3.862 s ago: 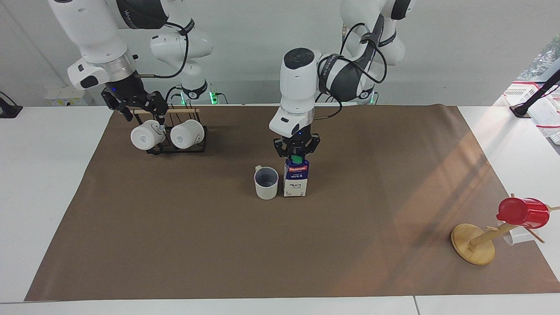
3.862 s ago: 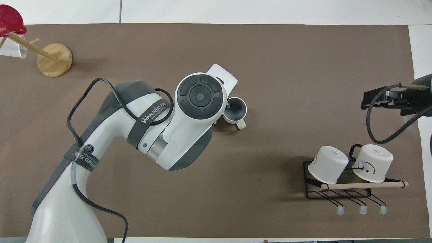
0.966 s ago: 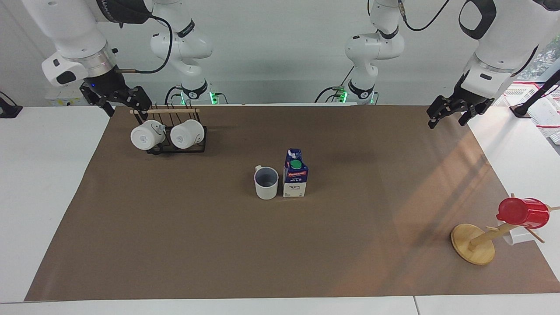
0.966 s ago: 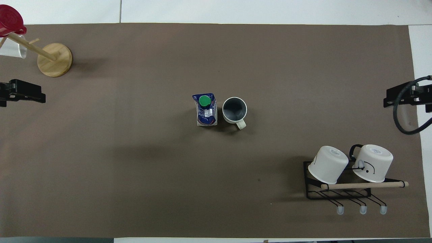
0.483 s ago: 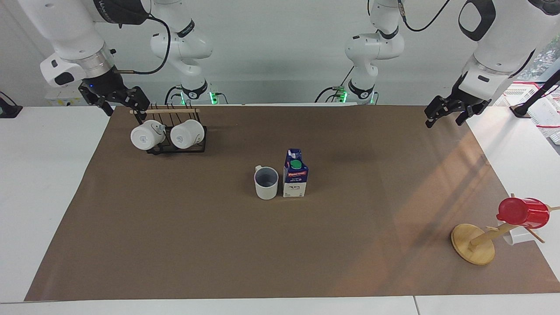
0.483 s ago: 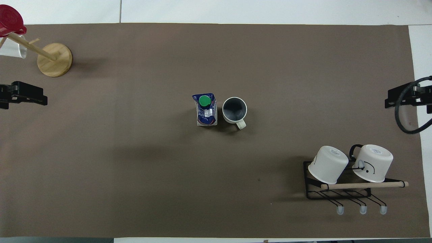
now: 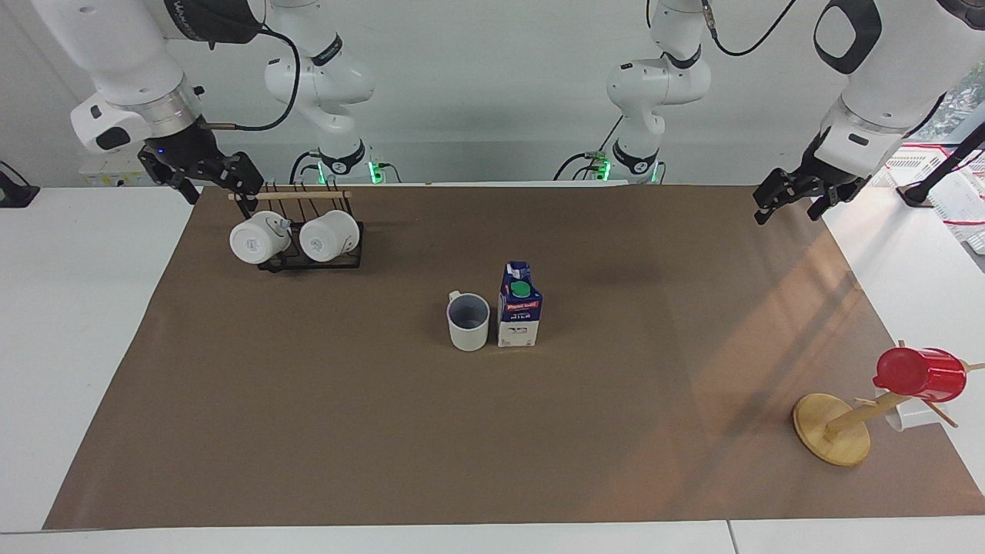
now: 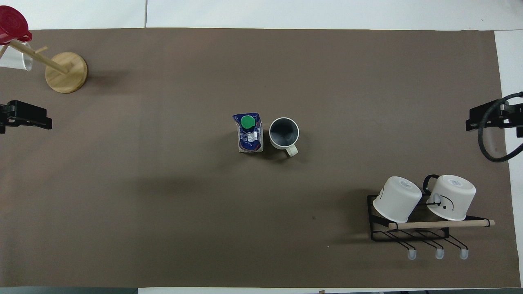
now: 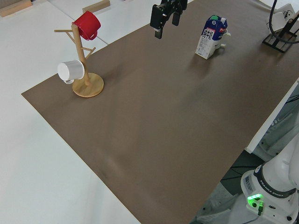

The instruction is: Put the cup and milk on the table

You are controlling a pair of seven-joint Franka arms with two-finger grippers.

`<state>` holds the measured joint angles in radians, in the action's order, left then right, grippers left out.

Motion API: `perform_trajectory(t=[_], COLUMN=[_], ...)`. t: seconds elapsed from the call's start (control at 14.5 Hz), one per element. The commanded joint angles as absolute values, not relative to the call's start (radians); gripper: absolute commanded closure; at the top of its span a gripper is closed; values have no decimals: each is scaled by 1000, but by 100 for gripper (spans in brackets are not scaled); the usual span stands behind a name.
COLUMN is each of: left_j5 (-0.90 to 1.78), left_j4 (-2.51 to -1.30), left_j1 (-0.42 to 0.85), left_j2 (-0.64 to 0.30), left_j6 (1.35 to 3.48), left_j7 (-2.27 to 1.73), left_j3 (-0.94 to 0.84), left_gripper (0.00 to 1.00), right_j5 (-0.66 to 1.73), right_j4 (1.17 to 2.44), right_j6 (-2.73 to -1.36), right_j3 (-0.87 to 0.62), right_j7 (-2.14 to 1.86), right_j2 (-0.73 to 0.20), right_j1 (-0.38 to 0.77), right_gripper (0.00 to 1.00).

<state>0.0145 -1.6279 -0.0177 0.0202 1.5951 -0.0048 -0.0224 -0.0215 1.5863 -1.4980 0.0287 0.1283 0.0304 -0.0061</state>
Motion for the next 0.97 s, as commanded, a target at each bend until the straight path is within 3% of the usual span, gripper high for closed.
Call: perform_trajectory(t=[0.0,0.9], left_j5=[37,37], left_j4=[-1634,-1677], left_j1=[-26,-21], left_j2=[28,48], left_j6=[1589,1617], left_j7=[15,32], left_j3=[-26,-26], left_gripper=[0,0], right_j5=[-9,-9], right_j4=[1589,1589], right_j6=[-1489,-1489], right_j3=[26,26], right_j7=[138,138], right_j2=[32,32], right_j1=[-12,-12], right_gripper=[0,0])
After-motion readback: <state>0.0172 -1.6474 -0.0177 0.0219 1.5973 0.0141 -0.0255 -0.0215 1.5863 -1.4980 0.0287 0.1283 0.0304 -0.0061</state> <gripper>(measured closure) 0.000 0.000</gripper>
